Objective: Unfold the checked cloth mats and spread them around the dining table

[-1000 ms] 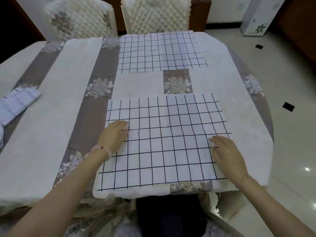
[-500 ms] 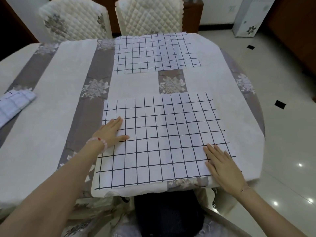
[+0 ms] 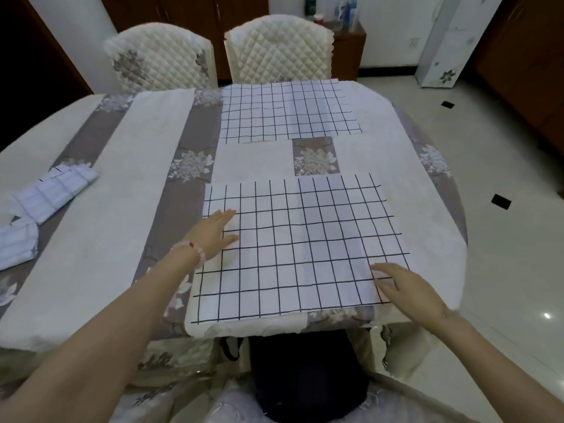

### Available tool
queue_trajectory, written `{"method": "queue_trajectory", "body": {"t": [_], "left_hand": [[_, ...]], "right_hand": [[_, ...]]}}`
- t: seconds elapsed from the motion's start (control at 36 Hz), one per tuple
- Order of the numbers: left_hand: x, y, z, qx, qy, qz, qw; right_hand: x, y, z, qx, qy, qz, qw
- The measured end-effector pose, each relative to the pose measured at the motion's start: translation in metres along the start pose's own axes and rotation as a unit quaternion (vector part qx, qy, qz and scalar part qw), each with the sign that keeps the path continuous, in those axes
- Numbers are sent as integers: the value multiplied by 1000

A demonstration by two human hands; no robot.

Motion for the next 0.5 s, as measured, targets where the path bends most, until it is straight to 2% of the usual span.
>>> {"method": "queue_trajectory", "body": {"t": [0.14,0.25,0.39,0.5], "left_hand": [[-31,10,36,-20,75,76,994],[-57,16,82,-54,139,166,975],[-73,12,165,-107,206,303,924],[-68,4,240,-157,261,375,876]], "right_hand": [[-12,-11,24,26,9,-12,1000],[-20,-25,43,30,27,-60,997],[-22,-54,67,26,48,-168,984],[-13,-92,85,-3,40,-209,977]]}}
Point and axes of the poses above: each hand's wrist, its own z-axis away from the middle knuckle, its own x-axis out of the palm, y = z × x, the point moved 6 cm from there along -z, towards the middle knuckle, and after that the axes turned 9 degrees about y, right-handed, at the moved point
